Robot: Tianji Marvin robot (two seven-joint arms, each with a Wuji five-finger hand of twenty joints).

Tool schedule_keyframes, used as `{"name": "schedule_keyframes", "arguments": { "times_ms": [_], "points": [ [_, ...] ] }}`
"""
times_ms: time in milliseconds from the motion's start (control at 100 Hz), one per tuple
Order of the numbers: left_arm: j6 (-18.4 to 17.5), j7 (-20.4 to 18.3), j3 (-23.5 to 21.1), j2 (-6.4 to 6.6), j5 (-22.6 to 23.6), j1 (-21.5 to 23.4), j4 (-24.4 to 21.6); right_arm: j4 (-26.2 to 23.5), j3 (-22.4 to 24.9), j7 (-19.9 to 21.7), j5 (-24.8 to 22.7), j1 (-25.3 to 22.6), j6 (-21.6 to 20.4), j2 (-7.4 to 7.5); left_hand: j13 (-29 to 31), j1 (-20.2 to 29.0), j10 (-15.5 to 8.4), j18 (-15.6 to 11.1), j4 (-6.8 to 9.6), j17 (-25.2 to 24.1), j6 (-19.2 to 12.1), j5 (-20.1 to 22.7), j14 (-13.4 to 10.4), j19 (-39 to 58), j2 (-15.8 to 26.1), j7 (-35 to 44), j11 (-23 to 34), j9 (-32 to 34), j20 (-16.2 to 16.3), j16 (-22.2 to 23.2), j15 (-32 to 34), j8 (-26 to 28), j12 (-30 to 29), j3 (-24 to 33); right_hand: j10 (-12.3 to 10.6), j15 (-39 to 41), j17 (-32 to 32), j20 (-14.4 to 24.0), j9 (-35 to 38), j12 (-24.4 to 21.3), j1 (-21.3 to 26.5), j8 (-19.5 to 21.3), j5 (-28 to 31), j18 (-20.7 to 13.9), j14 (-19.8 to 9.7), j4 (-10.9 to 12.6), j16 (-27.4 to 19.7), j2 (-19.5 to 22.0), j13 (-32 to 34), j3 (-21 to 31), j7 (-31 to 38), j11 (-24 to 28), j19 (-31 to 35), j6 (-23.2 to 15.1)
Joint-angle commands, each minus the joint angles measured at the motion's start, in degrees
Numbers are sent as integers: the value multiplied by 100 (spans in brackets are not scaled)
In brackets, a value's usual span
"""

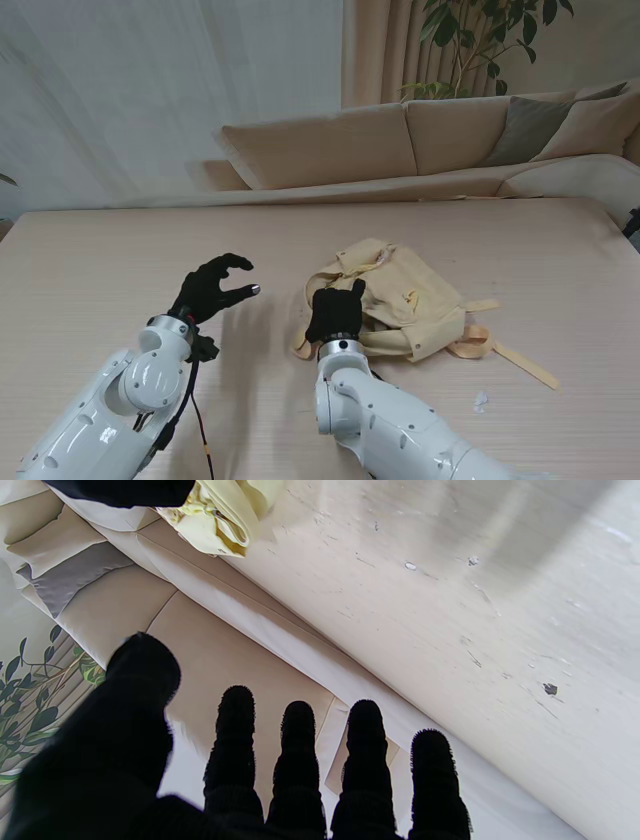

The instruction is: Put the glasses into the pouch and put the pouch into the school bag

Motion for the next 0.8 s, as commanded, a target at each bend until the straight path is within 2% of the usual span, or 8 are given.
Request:
{"name": "schedule_keyframes", "arguments": {
  "times_ms": [0,110,150,240,500,600,750,790],
  "points": [
    [-9,-87,2,-32,-6,6,11,-183,-44,269,-56,-159,-207,221,96,-71,51,77,-31,-56,75,123,18,37,128,-50,-28,73,-37,-86,-81,-101,-88,-226,-607,9,101,-5,947,175,1319,812,1017,106,-711,276,-109,249,345,1196,1081,646,132,-2007],
    [-14,-112,4,-24,10,-4,30,-406,-7,409,-284,-207,-1254,571,93,-62,48,77,-31,-57,62,129,9,39,134,-47,-31,65,-37,-87,-80,-100,-88,-215,-779,42,235,46,991,349,1366,1251,1322,33,-882,291,-117,237,316,1190,977,672,172,-2289],
    [-4,-107,-1,-26,10,-1,32,-495,69,465,-288,-247,-1751,684,97,-60,41,76,-32,-54,61,150,14,41,138,-41,-29,70,-36,-87,-78,-99,-88,-211,-768,26,152,47,979,415,1481,1525,1459,-21,-901,324,-88,221,213,1173,864,622,111,-2244],
    [17,-104,-17,-26,10,15,27,-644,220,623,-433,-305,-2451,919,96,-17,54,80,-28,-57,39,227,24,40,133,-28,-23,85,-37,-86,-76,-98,-86,-185,-939,68,125,59,932,511,1418,1780,1549,-118,-1063,300,16,266,40,1174,840,644,133,-2475],
    [135,-125,-22,-33,-43,-18,97,-1110,1216,142,-591,-722,-3273,1110,162,254,52,83,-20,-43,-167,629,30,67,263,50,36,287,-34,-77,-34,-75,-68,5,-641,488,198,126,753,858,1445,2267,1483,-51,-875,272,137,466,63,1142,776,1054,256,-2431],
    [210,-257,-12,-10,-56,-37,111,-1355,1662,180,-619,-925,-3615,1205,202,398,58,91,-132,-41,-293,836,46,70,175,26,42,437,-47,-78,-16,-79,-50,-45,-589,642,124,121,641,993,1442,2568,1431,-54,-831,251,146,571,-26,1123,775,1236,225,-2448],
    [269,-320,37,-13,-143,-102,181,-1643,2274,530,-666,-1286,-4261,1388,216,395,82,106,-74,-44,-338,782,57,68,255,-275,22,462,-62,-57,19,-281,-26,-52,-663,672,56,96,596,1078,1472,2878,1447,-58,-858,244,147,621,-146,1112,814,1319,169,-2442],
    [261,-325,45,-11,-136,-113,195,-1657,2365,668,-753,-1332,-4407,1455,222,393,83,106,-56,-44,-397,809,68,68,227,-316,18,461,-63,-55,22,-321,-23,-33,-773,649,100,92,604,1057,1439,2939,1469,-55,-920,240,142,618,-145,1113,776,1266,173,-2521]
  ]
}}
